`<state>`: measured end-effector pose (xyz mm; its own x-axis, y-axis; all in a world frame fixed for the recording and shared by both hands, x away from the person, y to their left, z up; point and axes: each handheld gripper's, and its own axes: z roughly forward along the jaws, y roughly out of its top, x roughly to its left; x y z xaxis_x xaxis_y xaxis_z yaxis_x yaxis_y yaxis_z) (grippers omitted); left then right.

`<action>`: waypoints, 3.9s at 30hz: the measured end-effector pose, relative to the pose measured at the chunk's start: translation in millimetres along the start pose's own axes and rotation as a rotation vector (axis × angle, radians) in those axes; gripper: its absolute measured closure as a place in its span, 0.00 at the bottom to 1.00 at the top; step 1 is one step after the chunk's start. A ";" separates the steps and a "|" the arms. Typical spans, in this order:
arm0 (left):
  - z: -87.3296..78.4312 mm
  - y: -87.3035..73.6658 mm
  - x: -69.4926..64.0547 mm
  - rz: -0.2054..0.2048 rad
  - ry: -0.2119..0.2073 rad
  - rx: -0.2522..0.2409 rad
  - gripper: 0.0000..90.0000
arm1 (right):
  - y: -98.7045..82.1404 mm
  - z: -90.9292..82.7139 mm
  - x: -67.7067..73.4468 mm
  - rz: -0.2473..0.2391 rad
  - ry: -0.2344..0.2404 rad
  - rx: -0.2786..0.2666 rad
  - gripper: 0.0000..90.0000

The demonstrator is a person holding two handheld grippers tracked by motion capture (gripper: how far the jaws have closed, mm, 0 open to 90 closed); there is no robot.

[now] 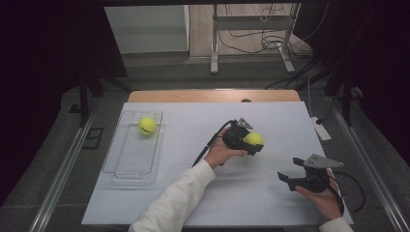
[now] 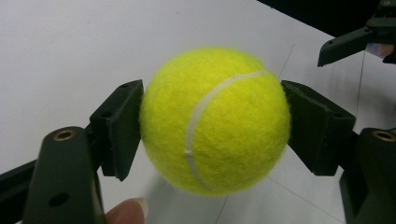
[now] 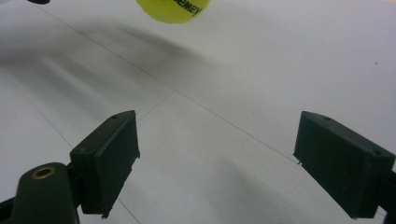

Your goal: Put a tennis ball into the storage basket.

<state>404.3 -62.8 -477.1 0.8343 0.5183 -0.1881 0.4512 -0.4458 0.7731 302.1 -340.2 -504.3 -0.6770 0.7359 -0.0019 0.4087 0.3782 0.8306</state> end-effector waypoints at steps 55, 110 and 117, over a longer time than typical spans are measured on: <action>-52.5 -9.8 10.2 -0.026 0.042 -0.114 0.30 | 0.5 0.8 1.2 0.001 -0.002 -0.001 0.16; -98.4 -22.0 20.6 -0.044 0.111 -0.171 0.30 | 0.4 0.4 1.3 0.000 -0.003 0.000 0.16; -108.3 -26.2 21.0 -0.043 0.128 -0.175 0.30 | 0.6 -0.7 1.4 0.002 -0.003 -0.004 0.16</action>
<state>375.8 38.8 -435.8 0.7631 0.6277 -0.1537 0.4148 -0.2934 0.8613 301.0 -339.4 -503.4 -0.6747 0.7381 -0.0019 0.4075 0.3746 0.8329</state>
